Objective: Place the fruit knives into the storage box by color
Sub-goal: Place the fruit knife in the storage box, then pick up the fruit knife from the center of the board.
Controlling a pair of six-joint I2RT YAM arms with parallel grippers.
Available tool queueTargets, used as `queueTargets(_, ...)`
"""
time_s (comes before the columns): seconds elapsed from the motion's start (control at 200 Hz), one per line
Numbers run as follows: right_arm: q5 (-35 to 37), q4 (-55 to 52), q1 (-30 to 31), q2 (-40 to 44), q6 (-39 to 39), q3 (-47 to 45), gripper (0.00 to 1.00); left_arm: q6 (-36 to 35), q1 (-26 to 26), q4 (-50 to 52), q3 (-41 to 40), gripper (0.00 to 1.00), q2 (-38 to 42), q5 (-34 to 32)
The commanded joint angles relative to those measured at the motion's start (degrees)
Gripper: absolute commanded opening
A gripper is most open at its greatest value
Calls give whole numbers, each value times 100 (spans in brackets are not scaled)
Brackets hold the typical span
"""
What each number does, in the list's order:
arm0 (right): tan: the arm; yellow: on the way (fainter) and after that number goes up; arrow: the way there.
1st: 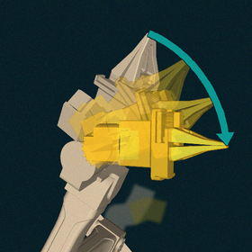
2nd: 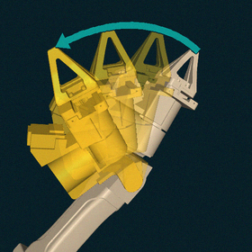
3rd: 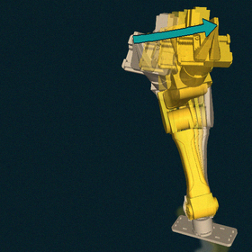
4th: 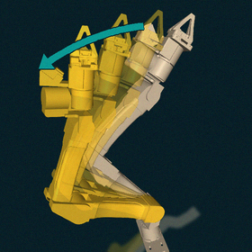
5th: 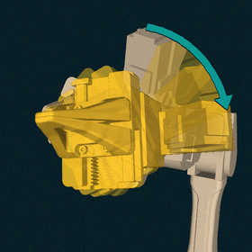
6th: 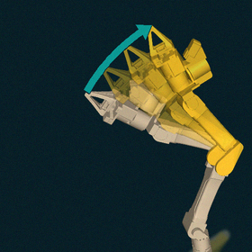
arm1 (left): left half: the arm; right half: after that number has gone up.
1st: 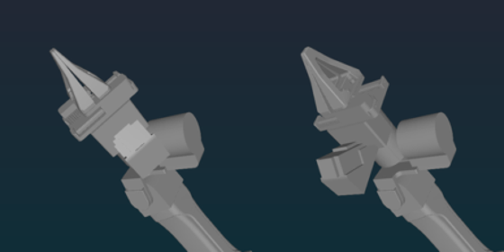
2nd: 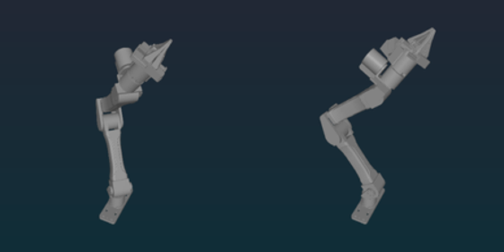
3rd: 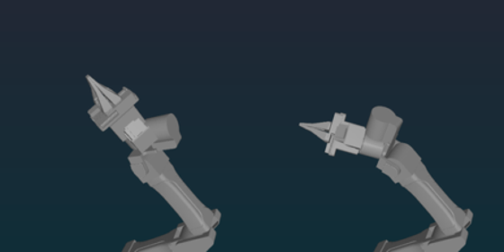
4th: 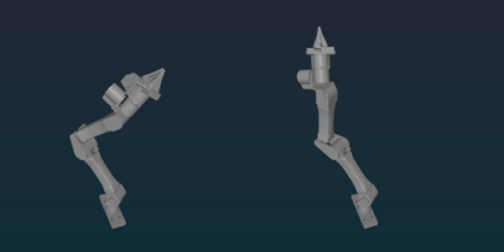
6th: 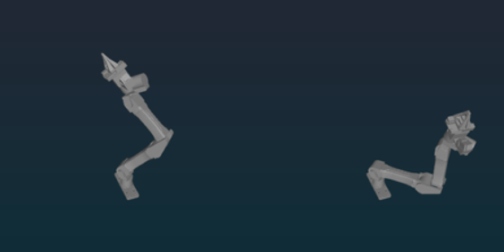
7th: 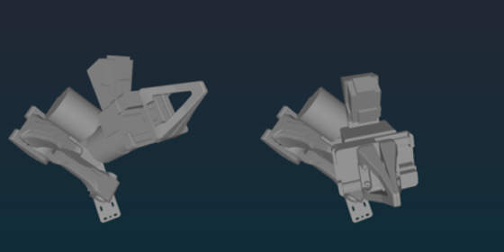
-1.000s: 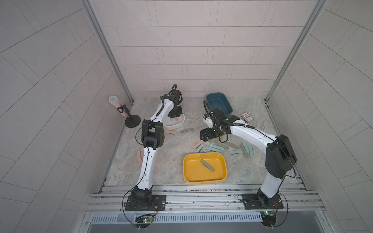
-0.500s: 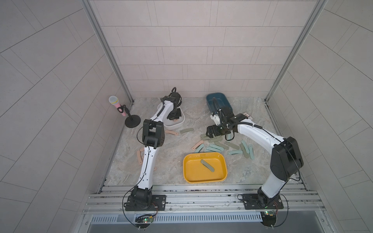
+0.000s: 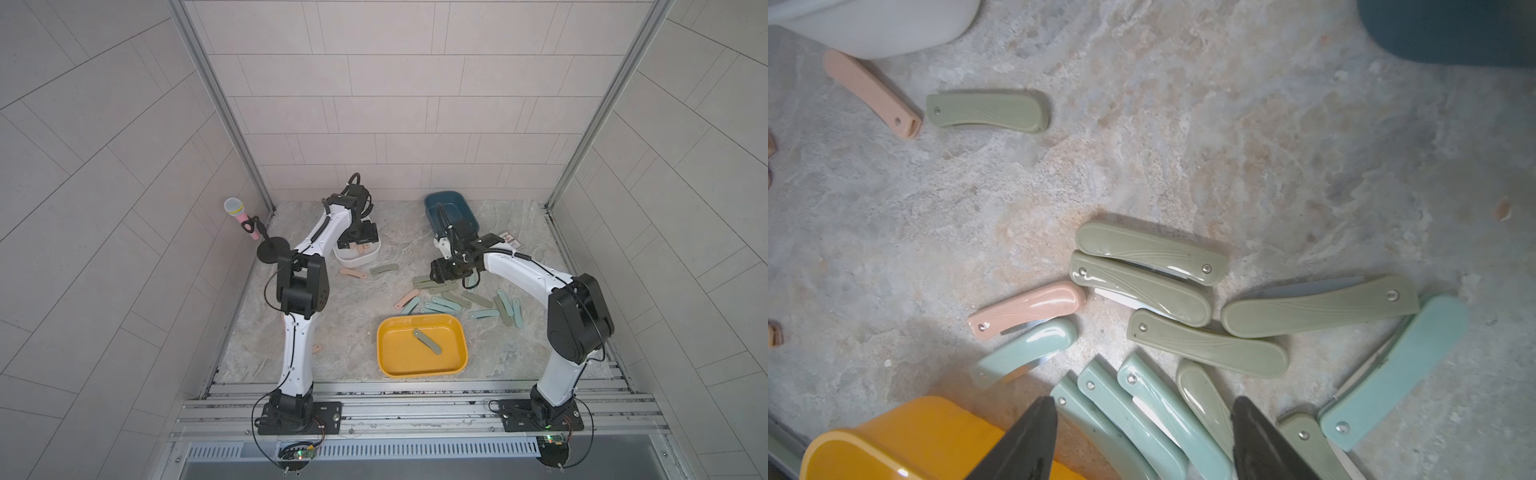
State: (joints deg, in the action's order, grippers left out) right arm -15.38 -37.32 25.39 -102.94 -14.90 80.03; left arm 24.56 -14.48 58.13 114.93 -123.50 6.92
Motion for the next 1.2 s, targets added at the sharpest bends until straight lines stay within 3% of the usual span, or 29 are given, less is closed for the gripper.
queueTargets(0.0,280,-10,19,-109,370,130,66,157,-164,-309,-868,96,736,471)
queueTargets(0.055,317,-63,59,-168,471,174,64,205,-243,-431,-1342,100,1045,608)
queueTargets(0.245,310,449,460,-356,1207,140,63,435,-321,-939,-2640,100,1897,774)
queueTargets(0.33,387,926,657,-526,1534,94,63,404,-306,-945,-2835,100,2053,641)
queueTargets(0.535,134,841,668,-1159,1739,631,62,435,-267,-1115,-3211,100,2121,894)
queueTargets(0.695,-205,1326,662,-1495,2052,877,66,478,81,-1247,-3440,100,2096,1033)
queueTargets(1.196,-1233,1067,617,-3210,2107,3044,76,623,357,-1538,-3844,100,2211,1415)
